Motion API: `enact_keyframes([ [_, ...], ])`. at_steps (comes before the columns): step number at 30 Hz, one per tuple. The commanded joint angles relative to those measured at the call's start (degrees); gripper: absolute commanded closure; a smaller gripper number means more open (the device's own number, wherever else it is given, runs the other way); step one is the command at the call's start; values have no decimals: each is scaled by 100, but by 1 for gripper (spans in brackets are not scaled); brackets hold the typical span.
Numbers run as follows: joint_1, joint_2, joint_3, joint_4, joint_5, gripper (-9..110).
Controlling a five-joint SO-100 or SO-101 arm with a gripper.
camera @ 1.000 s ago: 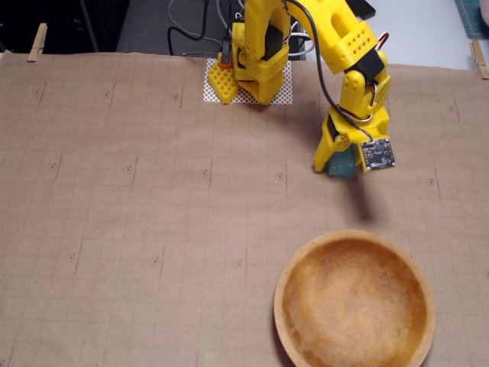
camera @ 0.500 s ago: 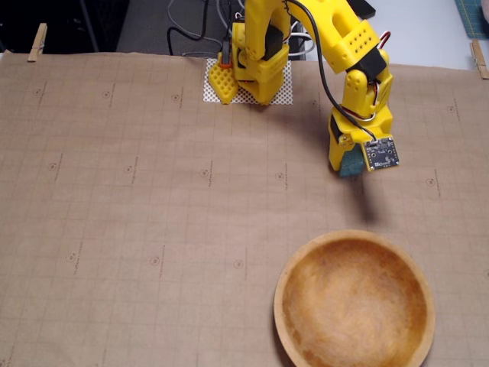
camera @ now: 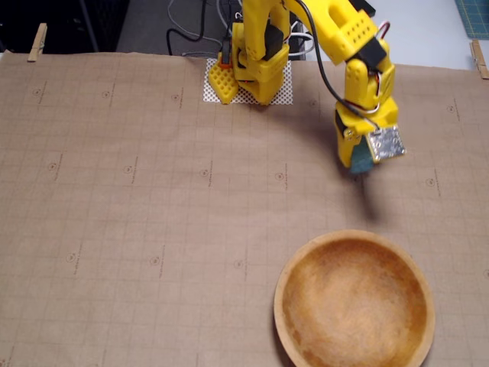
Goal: Grasp a blue block and put it in the bowl.
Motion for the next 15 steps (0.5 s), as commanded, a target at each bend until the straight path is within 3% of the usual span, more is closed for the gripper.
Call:
enact_keyframes([
  [1,141,958,-185,396,-44,104],
  [15,659,2224,-2215,2259,-888,104],
])
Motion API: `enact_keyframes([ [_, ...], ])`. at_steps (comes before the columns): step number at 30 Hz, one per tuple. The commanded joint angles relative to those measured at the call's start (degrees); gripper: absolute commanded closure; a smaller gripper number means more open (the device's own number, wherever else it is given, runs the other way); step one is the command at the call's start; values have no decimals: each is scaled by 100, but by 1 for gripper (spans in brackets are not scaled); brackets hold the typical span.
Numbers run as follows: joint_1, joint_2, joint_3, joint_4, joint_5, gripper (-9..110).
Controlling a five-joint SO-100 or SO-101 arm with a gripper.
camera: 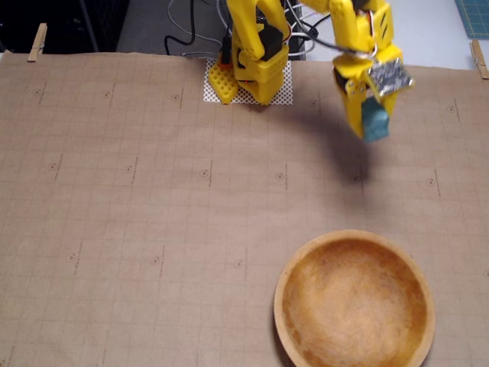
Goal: Grasp a blue block and put it in the bowl.
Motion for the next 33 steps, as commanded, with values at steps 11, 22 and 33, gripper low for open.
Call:
enact_keyframes([
  [11,1995,281,-2250,299,-1459,104],
  [22,3313,-536,-2909,281,-1969,104],
  [33,3480,-1916,-3454,-861,-2004,104],
])
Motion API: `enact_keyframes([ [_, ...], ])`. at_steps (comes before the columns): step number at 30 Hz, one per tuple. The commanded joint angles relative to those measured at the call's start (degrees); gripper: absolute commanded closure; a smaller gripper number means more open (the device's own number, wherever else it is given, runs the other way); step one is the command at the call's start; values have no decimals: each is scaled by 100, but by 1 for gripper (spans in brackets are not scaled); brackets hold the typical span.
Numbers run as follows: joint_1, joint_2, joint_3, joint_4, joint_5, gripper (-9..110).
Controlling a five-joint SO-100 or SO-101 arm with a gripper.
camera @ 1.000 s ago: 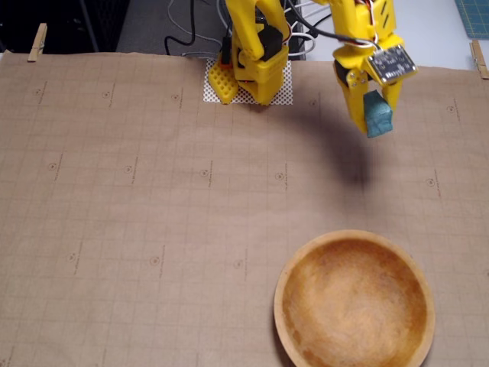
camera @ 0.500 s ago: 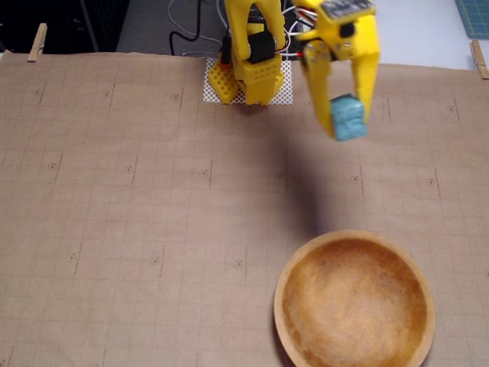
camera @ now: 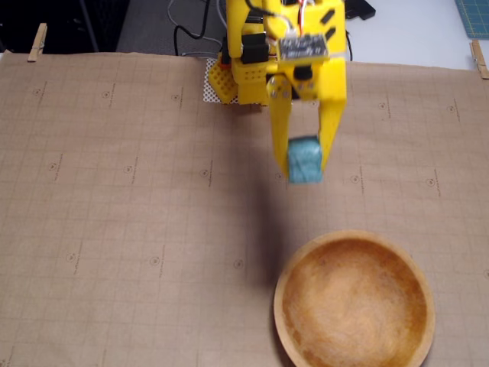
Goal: Grasp a blue block and put it in the bowl.
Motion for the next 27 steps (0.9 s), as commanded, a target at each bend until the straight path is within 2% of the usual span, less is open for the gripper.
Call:
enact_keyframes([
  [1,-88,-141,-360,-615,-53,104],
  [12,-809,-1204,-448,-2004,-62,104],
  [21,-870,-2101,-545,-2909,-62,104],
  [27,-791,-3006,-1090,-3041,-70,104],
])
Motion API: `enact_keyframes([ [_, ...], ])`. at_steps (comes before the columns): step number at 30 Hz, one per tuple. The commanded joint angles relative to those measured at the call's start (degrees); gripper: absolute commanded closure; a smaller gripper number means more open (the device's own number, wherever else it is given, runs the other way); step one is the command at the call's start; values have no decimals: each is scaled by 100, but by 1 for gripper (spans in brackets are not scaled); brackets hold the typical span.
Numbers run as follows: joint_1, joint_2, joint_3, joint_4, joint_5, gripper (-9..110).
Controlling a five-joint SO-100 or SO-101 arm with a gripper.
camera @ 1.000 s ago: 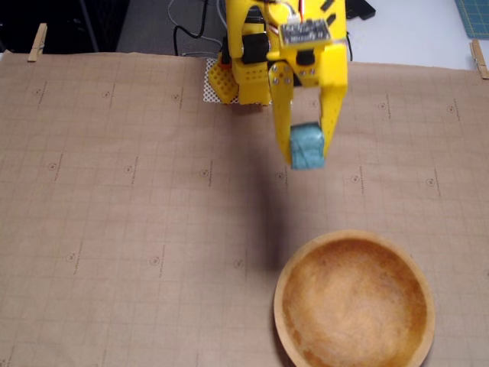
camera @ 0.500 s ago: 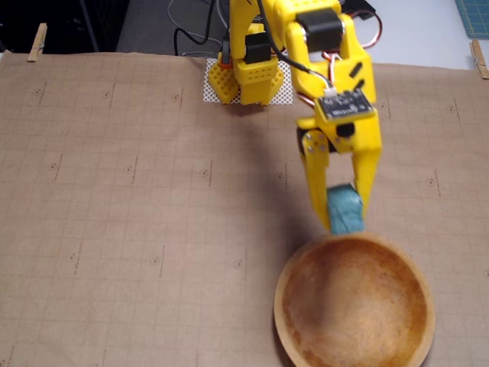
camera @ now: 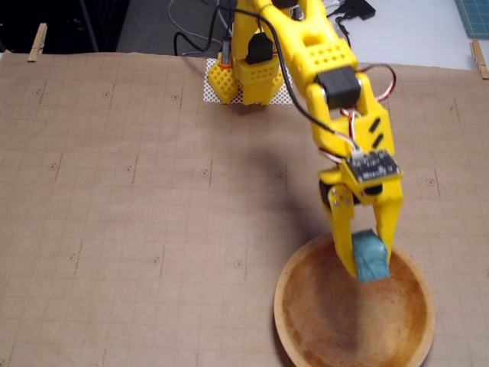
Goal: Grasp a blue block and put it in the bowl.
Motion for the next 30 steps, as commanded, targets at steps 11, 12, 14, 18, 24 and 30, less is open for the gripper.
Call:
enact_keyframes([
  [11,202,-1459,-1459,-132,-53,104],
  [12,211,-1529,-1494,-132,-53,104],
  [14,211,-1652,-1547,-132,-53,104],
  [18,220,-1907,-1687,-132,-53,104],
  [24,185,-2232,-1986,-132,18,101],
  [30,176,-2364,-2101,-158,26,87],
])
